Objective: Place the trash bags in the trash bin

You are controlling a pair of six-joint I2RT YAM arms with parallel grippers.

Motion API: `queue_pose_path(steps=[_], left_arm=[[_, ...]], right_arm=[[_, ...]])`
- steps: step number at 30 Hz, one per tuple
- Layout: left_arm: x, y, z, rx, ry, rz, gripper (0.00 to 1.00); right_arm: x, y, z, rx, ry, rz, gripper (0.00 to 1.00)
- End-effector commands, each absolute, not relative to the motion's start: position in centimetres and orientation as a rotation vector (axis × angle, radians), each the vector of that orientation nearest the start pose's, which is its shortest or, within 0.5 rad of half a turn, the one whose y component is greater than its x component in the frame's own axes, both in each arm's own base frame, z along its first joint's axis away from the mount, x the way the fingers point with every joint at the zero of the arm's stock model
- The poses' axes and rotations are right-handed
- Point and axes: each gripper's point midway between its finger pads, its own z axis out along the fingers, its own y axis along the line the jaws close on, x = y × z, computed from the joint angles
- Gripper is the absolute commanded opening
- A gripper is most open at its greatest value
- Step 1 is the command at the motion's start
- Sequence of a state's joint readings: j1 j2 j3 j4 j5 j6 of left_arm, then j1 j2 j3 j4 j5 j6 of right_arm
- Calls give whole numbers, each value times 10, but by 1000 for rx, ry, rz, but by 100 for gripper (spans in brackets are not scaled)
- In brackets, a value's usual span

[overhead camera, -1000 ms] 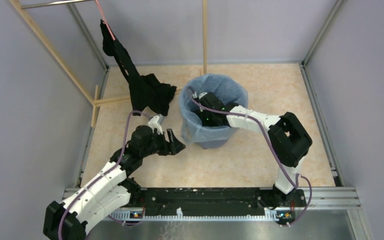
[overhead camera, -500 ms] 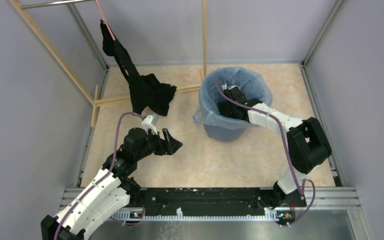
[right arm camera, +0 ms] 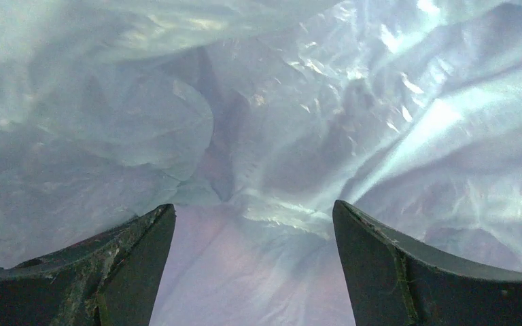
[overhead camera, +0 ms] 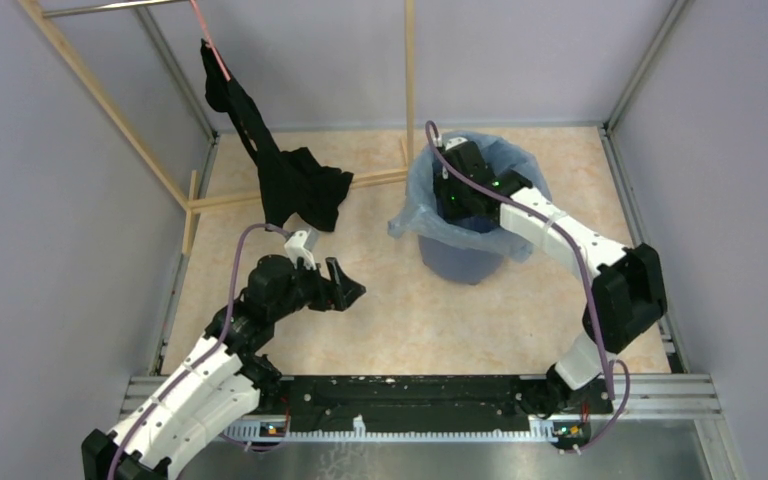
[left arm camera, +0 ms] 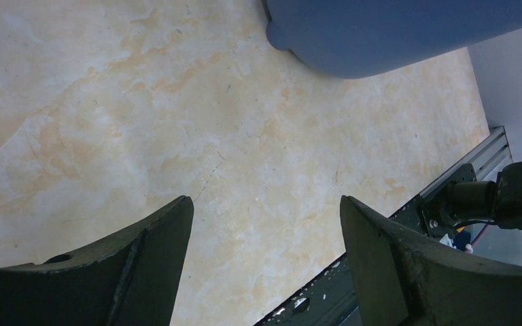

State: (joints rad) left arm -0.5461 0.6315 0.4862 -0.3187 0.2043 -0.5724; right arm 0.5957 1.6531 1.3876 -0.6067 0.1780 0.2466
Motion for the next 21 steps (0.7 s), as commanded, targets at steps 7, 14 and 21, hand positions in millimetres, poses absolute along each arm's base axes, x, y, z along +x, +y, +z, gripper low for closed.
queue_pose_path(steps=[7,14,21], left_arm=[[199,-190,177,162,2072,-900,86],[205,-196,184,181,2059,-909,86],[205,-204,193,192,2054,-957,86]], right_arm=[[321,194,263,-356,2244,209,91],[299,178,303,-380,2145,231,95],[327,200,255,-402,2210,210,90]])
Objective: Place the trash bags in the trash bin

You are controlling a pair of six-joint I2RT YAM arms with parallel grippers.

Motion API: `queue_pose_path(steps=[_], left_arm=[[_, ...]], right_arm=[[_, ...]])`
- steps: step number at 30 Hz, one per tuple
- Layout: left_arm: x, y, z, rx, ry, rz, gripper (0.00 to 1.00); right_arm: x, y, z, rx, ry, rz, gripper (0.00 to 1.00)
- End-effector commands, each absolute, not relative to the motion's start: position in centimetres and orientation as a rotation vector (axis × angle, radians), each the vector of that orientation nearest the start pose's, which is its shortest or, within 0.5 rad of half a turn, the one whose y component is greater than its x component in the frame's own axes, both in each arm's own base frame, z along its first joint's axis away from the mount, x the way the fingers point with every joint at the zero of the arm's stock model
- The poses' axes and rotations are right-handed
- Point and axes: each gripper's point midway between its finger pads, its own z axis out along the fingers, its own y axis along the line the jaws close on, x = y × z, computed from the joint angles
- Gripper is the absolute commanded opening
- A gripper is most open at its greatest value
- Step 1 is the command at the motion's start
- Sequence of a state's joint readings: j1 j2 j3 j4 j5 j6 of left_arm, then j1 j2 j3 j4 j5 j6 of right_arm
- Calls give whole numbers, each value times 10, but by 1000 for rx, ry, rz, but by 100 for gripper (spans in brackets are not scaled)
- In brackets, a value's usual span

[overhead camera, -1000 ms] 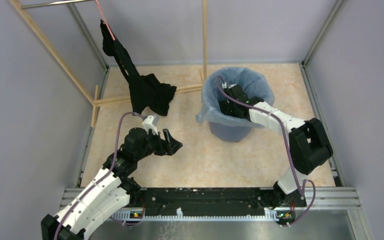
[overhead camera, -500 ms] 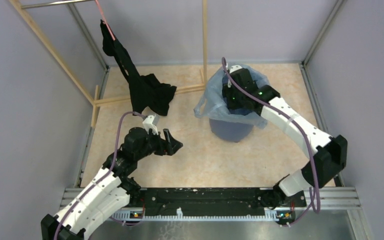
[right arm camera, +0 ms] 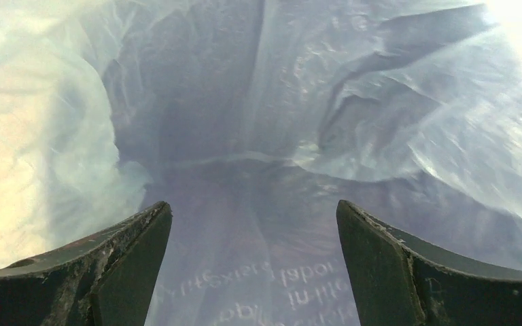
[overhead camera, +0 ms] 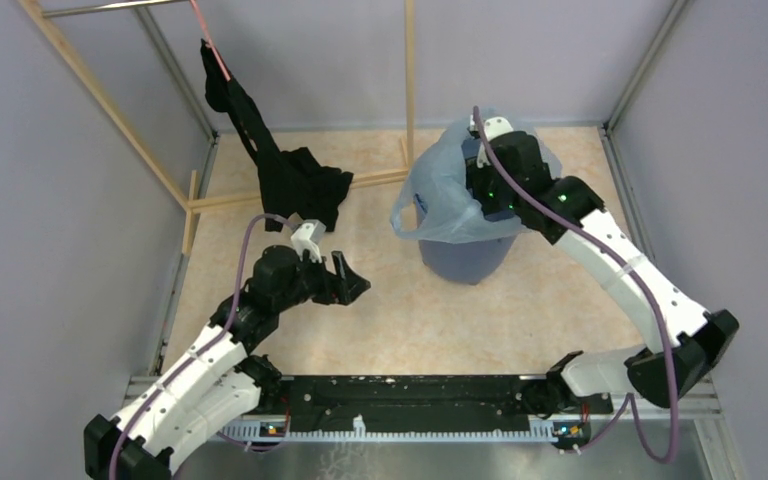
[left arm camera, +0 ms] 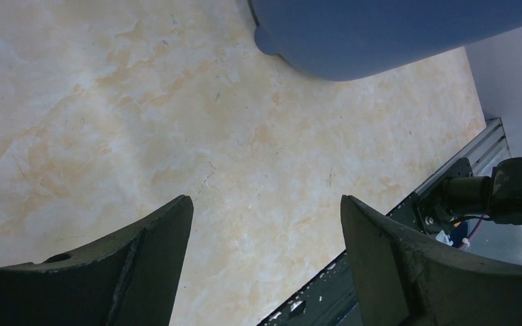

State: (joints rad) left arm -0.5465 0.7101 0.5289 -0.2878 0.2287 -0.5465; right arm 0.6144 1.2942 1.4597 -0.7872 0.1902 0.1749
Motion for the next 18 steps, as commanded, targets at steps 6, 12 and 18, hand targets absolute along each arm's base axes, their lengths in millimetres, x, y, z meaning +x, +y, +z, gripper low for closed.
queue_pose_path(steps=[6,12,18], left_arm=[[197,-215,221,239,1981,-1067,80],[200,-229,251,291,1908,-1149,83],[209,-250,281,337,1836,-1256,86]], right_arm=[[351,213,199,-406,2284,160,81],[357,212,178,-400,2334,120,75],[355,205,206,-341,2296,201,78]])
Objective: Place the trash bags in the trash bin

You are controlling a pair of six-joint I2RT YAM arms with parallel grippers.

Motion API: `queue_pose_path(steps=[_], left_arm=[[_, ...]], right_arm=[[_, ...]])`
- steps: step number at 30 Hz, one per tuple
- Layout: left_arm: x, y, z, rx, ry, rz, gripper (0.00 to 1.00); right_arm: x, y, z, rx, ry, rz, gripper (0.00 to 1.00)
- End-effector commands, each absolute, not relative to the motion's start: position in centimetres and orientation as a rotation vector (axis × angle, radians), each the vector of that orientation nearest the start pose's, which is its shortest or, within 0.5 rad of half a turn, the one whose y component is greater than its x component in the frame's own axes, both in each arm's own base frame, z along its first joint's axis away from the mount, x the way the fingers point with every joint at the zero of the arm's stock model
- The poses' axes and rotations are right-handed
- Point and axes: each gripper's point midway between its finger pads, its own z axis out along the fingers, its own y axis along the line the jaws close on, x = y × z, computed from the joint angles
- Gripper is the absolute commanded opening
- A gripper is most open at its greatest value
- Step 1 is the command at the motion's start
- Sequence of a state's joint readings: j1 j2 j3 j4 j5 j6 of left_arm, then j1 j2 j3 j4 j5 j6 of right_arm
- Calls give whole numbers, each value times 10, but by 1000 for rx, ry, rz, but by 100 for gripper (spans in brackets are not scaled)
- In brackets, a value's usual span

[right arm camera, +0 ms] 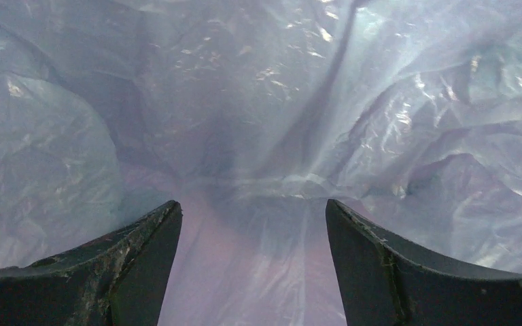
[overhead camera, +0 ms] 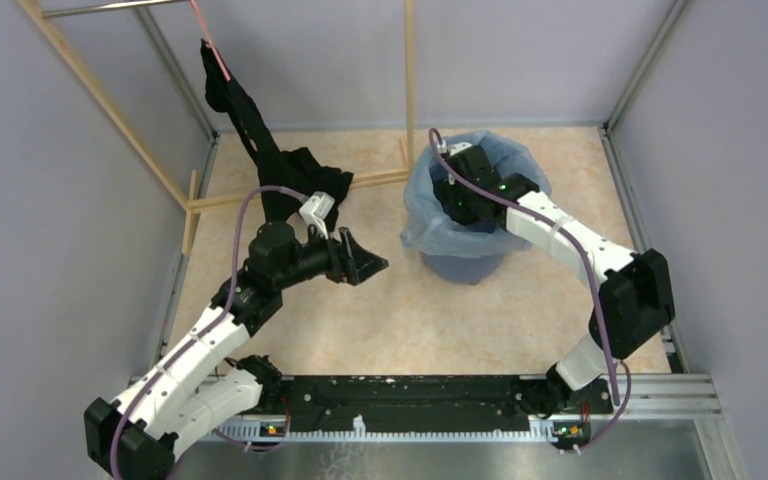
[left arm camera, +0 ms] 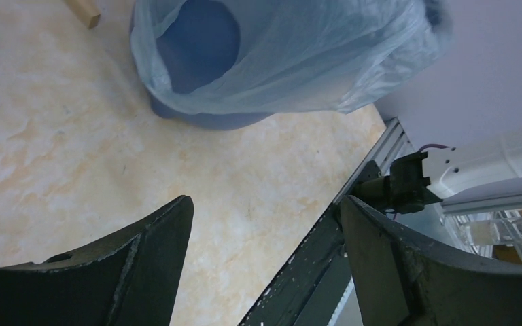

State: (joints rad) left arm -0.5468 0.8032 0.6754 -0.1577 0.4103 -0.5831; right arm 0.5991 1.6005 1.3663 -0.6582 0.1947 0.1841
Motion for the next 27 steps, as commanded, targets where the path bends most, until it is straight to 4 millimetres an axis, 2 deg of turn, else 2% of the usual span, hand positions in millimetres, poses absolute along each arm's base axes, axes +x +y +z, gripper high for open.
queue_pose_path(steps=[1,4,7,9,12,15,23,27], left_arm=[[210,-253,284,341,1836,-1275,86],[213,-262,293,360,1812,-1323,84],[217,-267,289,349,1829,-1348,83],[217,-268,284,344,1849,-1353,83],[216,-265,276,332,1871,-1336,84],[218,-258,269,306,1881,-1275,86],[220,-236,258,286,1907,-1113,89],[220,-232,260,282,1889,-1093,90]], right_arm=[[353,204,212,-332,2285,234,79],[350,201,211,-310,2281,323,79],[347,197,205,-292,2308,362,70],[343,197,215,-293,2286,381,68],[335,203,247,-310,2201,464,69],[329,199,279,-312,2137,479,75],[300,185,338,-362,2052,488,84],[279,186,370,-427,1969,558,86]])
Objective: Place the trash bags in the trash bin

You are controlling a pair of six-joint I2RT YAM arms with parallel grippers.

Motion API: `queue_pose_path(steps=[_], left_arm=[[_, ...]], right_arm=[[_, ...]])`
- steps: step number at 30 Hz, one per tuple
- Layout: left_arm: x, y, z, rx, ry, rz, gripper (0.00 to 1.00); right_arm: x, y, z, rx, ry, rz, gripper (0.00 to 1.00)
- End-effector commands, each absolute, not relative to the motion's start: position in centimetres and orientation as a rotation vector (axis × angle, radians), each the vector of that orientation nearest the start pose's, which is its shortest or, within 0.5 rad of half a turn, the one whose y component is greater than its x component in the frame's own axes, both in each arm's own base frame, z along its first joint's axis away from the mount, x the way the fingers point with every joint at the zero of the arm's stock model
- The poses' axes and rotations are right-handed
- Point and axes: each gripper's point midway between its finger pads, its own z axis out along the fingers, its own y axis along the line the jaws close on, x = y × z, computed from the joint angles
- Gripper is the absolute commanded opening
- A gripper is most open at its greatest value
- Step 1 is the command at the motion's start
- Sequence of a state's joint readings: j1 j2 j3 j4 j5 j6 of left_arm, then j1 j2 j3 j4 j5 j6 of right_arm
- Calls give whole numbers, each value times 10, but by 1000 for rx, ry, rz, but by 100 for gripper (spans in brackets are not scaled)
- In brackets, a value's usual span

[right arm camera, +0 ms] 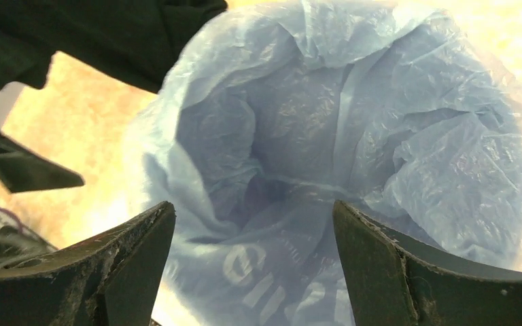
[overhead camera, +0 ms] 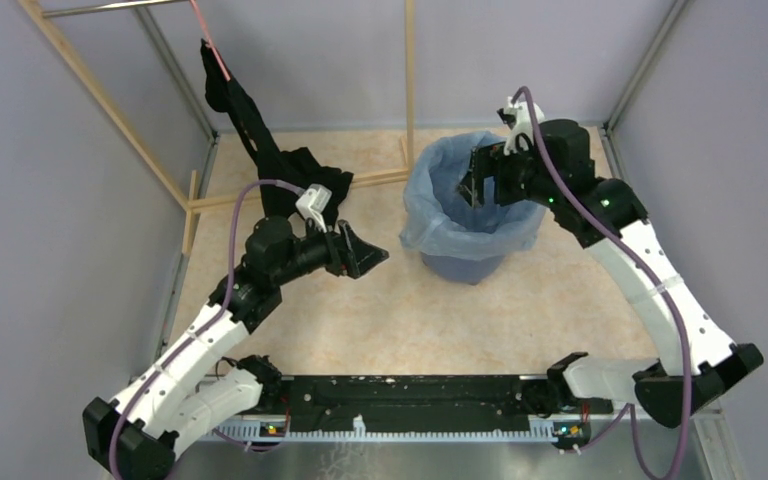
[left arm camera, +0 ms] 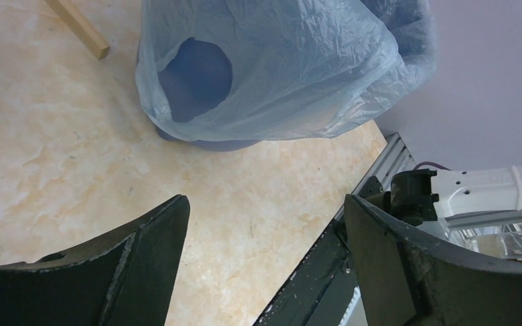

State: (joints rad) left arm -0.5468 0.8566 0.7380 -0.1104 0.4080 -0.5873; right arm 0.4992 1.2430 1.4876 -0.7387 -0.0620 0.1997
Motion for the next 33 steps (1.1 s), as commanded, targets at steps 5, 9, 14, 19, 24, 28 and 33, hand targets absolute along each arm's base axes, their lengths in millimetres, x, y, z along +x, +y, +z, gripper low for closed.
queue_pose_path(steps=[5,9,14,19,24,28,33], left_arm=[[232,-235,252,267,1865,-1074,89],[262,-234,226,243,1938,-937,77],[301,-226,204,79,2008,-719,56],[332,-240,196,9,1992,-573,59],[360,-269,165,-18,2077,-583,61],[373,-297,140,-15,2153,-646,61],[380,-331,122,2,2187,-778,60]], right_arm=[[244,193,415,-462,1807,722,87],[218,184,442,-456,1688,772,90],[197,170,451,-448,1643,755,92],[183,163,454,-457,1595,761,92],[171,158,457,-496,1562,748,93],[164,149,459,-510,1554,705,93],[158,138,458,-488,1546,663,96]])
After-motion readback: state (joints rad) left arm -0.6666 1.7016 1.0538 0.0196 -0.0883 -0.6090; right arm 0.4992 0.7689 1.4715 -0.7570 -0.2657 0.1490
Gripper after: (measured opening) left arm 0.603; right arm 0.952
